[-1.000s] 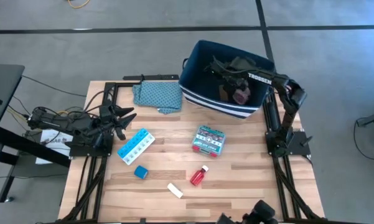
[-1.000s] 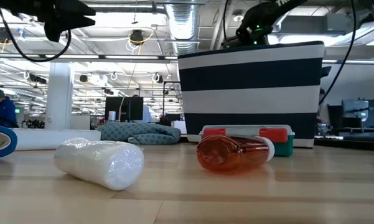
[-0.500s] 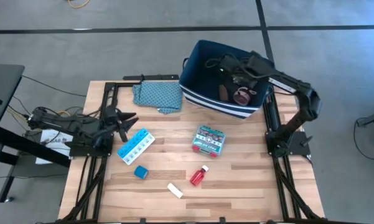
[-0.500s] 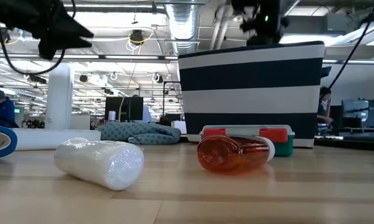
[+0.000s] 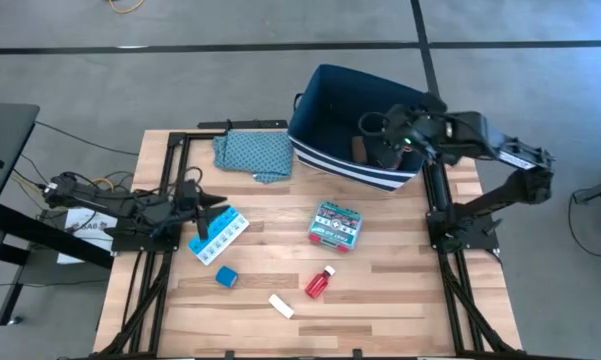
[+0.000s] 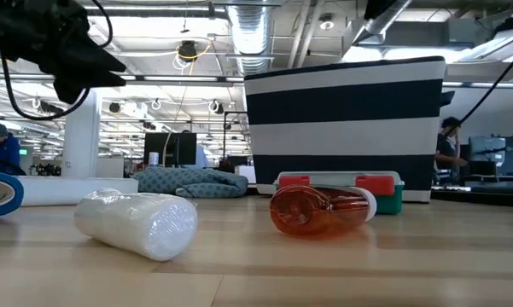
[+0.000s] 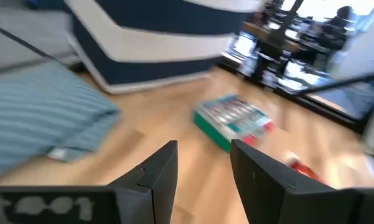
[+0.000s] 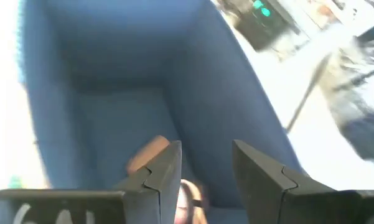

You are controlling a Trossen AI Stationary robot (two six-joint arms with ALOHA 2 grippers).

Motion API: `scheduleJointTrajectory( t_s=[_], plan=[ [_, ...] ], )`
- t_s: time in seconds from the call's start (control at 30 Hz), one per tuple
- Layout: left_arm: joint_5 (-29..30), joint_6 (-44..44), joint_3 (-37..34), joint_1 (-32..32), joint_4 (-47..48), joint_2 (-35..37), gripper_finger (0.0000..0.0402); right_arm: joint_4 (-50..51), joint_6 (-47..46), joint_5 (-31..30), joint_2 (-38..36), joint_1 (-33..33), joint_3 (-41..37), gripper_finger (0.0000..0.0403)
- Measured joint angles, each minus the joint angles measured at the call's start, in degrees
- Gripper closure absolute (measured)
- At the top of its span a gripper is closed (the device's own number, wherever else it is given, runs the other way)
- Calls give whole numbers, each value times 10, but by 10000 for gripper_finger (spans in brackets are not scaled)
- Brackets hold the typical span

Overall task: Pick & place medical supplies in basket/bin
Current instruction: Put the white rolled gauze into the blue basket

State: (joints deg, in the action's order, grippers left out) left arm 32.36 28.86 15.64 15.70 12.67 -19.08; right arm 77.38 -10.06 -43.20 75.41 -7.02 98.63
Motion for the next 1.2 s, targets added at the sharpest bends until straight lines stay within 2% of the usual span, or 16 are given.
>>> scheduleJointTrajectory(
  t_s=[0.17, 0.3, 0.53, 0.73, 0.93, 1.07, 1.2],
  plan=[
    [-80, -12, -45, 0, -135, -41, 275, 0, -16, 54, -18, 76, 0, 269],
    [-153, -8, -64, 1, -235, -95, 293, 0, -47, 60, -20, 140, 0, 269],
    [-154, -50, -34, 36, -326, -208, 343, 2, -65, 59, -2, 233, 0, 268],
    [-156, -135, 65, 99, -305, -321, 396, 2, -102, 59, 26, 279, 0, 270],
    [-170, -199, 168, 150, -234, -441, 395, 7, -120, 64, 71, 299, 0, 269],
    [-171, -200, 211, 161, -226, -521, 394, 6, -120, 80, 100, 302, 0, 270],
    [-176, -206, 250, 161, -225, -598, 377, 8, -120, 88, 124, 304, 0, 268]
  ],
)
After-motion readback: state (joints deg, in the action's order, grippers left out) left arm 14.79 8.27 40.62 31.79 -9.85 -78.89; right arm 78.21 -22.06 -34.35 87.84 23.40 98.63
